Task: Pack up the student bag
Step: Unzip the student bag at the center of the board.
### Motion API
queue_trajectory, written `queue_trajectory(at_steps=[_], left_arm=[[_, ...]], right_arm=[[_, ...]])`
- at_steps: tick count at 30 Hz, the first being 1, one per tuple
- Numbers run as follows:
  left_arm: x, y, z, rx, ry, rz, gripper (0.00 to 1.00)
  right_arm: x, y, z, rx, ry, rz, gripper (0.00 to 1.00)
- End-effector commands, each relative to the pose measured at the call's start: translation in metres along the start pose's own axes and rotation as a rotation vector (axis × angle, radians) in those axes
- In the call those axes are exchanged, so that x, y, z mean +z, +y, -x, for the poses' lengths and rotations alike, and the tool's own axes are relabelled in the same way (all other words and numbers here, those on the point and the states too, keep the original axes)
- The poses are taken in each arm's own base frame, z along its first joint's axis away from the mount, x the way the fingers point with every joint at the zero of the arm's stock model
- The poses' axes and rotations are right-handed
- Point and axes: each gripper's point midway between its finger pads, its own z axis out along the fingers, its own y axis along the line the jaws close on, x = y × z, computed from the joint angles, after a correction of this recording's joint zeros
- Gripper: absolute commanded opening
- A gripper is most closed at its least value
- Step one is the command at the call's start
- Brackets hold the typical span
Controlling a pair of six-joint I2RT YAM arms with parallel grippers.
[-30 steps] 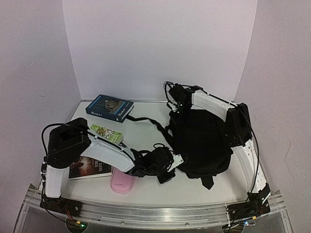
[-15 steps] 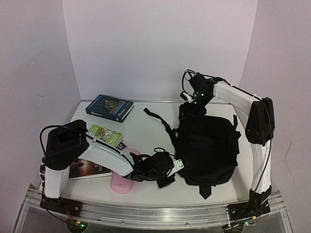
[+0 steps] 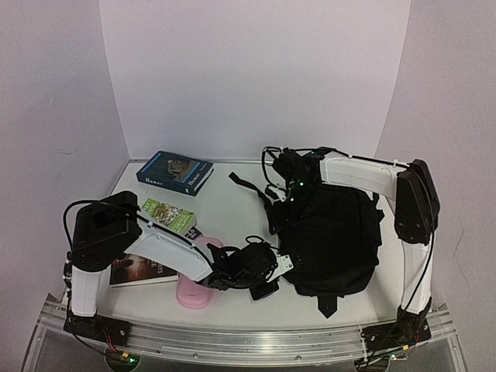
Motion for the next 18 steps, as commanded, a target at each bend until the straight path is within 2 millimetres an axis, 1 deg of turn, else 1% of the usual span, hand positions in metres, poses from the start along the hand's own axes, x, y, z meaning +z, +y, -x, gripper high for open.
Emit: queue_trajectory(at_steps=[1, 8, 9, 10, 12, 13, 17, 18], left_arm=[[-0.006, -0.003, -0.022, 0.021, 0.089, -0.008, 0.01], [-0.005, -0.002, -0.02, 0.018, 0.085, -0.001, 0.02], [-0.005, -0.002, -0.02, 0.018, 0.084, 0.0, 0.02], [-0.005, -0.001, -0.021, 0.018, 0.086, 0.002, 0.02], [-0.005, -0.001, -0.022, 0.019, 0.088, 0.004, 0.02], [-0.006, -0.001, -0.022, 0.019, 0.09, 0.004, 0.02], [-0.008, -0.002, -0.023, 0.014, 0.101, 0.0, 0.02], [-0.009, -0.003, -0.024, 0.012, 0.112, -0.003, 0.02]], right_arm=[[0.011, -0.013, -0.01, 0.037, 0.043, -0.051, 0.82], [0.045, -0.009, -0.028, 0.007, 0.132, -0.087, 0.82], [0.05, -0.01, -0.029, 0.006, 0.144, -0.093, 0.81], [0.054, -0.012, -0.029, 0.007, 0.15, -0.101, 0.77], [0.06, -0.014, -0.028, 0.011, 0.157, -0.113, 0.65], [0.061, -0.013, -0.026, 0.014, 0.159, -0.111, 0.56], [0.055, -0.009, -0.012, 0.016, 0.127, -0.096, 0.07], [0.052, -0.009, -0.006, 0.016, 0.112, -0.1, 0.01]])
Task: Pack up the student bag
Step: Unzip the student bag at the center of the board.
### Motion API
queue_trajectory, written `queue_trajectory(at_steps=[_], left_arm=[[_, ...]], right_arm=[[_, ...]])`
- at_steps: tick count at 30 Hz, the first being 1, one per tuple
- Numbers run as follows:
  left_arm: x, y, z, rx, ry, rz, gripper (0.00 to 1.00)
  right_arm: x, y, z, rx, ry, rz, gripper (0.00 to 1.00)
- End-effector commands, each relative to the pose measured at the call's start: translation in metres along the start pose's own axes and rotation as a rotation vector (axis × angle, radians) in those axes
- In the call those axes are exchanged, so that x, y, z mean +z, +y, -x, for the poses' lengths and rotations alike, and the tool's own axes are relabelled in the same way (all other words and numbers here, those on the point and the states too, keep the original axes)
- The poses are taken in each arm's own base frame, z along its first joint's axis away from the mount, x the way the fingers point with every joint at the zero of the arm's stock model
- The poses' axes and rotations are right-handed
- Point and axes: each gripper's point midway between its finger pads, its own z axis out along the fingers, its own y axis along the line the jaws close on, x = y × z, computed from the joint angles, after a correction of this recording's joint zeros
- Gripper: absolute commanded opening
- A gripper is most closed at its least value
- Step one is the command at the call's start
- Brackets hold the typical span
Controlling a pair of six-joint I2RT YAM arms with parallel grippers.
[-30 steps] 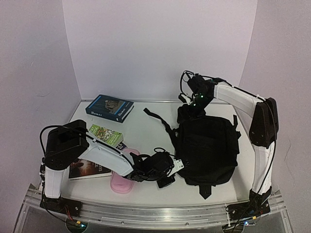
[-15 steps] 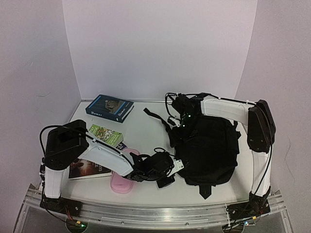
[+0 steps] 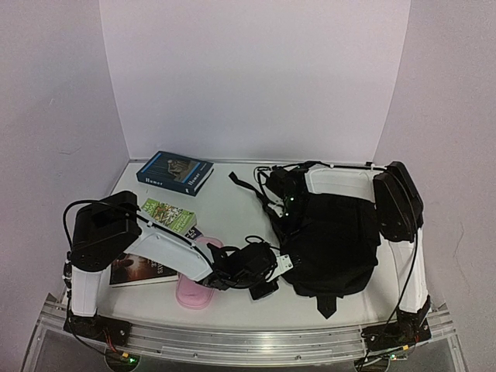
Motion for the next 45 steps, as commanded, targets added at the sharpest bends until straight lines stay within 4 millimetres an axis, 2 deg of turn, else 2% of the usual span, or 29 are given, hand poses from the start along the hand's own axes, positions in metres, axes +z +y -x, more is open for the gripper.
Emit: queue_trajectory(at_steps=[1, 5, 8, 12, 15, 18, 20, 22, 27, 29, 33, 35, 39, 45], left_arm=[[-0.009, -0.006, -0.021, 0.012, 0.107, -0.014, 0.02], [-0.011, -0.021, -0.017, 0.036, 0.11, -0.038, 0.02], [-0.011, -0.037, -0.014, 0.063, 0.112, -0.055, 0.01], [-0.018, -0.049, -0.009, 0.072, 0.101, -0.069, 0.0], [-0.026, -0.05, -0.003, 0.062, 0.08, -0.069, 0.0], [-0.038, -0.046, 0.006, 0.047, 0.046, -0.058, 0.0], [-0.046, -0.044, 0.011, 0.039, 0.022, -0.053, 0.0], [-0.053, -0.044, 0.019, 0.035, -0.006, -0.06, 0.0], [-0.054, -0.047, 0.028, 0.022, -0.045, -0.085, 0.0], [-0.052, -0.044, 0.037, -0.007, -0.081, -0.071, 0.02], [-0.051, -0.028, 0.043, -0.115, -0.083, -0.04, 0.09], [-0.053, -0.023, 0.047, -0.167, -0.088, -0.054, 0.13], [-0.055, -0.02, 0.056, -0.222, -0.106, -0.097, 0.17], [-0.057, -0.009, 0.067, -0.312, -0.119, -0.148, 0.17]], right_arm=[[-0.007, 0.005, 0.021, 0.008, -0.049, 0.0, 0.0], [-0.022, 0.002, 0.043, 0.036, -0.11, 0.004, 0.0], [-0.036, -0.009, 0.062, 0.074, -0.161, 0.008, 0.0], [-0.049, -0.044, 0.086, 0.178, -0.221, 0.02, 0.0], [-0.051, -0.07, 0.096, 0.253, -0.239, 0.035, 0.0], [-0.047, -0.083, 0.098, 0.272, -0.236, 0.043, 0.0], [-0.043, -0.079, 0.096, 0.257, -0.223, 0.073, 0.0], [-0.04, -0.065, 0.094, 0.233, -0.204, 0.151, 0.0], [-0.044, -0.046, 0.093, 0.219, -0.195, 0.263, 0.0], [-0.051, -0.045, 0.094, 0.213, -0.206, 0.268, 0.15], [-0.083, -0.058, 0.093, 0.204, -0.267, 0.256, 0.71], [-0.098, -0.067, 0.089, 0.214, -0.293, 0.276, 0.87], [-0.131, -0.088, 0.075, 0.238, -0.343, 0.322, 0.98], [-0.151, -0.102, 0.039, 0.223, -0.345, 0.362, 0.98]])
